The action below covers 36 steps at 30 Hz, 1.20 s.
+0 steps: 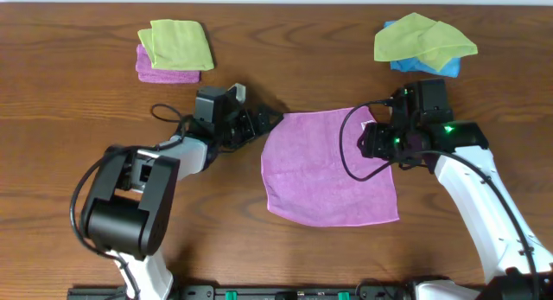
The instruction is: Fold the cloth
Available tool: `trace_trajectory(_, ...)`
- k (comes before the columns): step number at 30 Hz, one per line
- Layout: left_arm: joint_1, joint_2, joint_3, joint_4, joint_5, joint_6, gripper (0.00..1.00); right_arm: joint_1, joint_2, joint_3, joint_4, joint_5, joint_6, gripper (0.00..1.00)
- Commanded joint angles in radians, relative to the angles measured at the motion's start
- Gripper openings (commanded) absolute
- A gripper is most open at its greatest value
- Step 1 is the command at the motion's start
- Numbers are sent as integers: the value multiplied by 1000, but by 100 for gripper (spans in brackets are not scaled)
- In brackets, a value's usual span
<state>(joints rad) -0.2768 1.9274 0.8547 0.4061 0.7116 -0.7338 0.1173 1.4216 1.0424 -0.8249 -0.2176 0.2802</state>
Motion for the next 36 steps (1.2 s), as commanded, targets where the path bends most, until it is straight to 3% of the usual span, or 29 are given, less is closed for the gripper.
trace_trajectory(1, -25, 115, -31, -23, -56, -59, 100, 13, -11, 19, 0, -19, -13, 64)
trace_trajectory(5, -56, 144, -16, -13, -57, -59, 100, 21, -11, 19, 3, -23, -13, 65)
trace_trajectory(12, -97, 162, -12, -24, -39, -67, 70, 28, -11, 19, 6, -23, -13, 64)
trace_trajectory(14, -97, 162, -12, -40, -42, -57, 49, 28, -11, 19, 6, -23, -13, 64)
trace_trajectory(17, -91, 162, -12, -38, -53, -48, 6, 28, -11, 19, 5, -23, -13, 64)
trace_trajectory(26, -21, 162, 77, -40, -72, -29, 6, 83, 0, -12, 16, -23, -35, 57)
trace_trajectory(36, 9, 162, 272, -197, -128, 66, 6, 216, 139, -51, 157, -23, -23, 54)
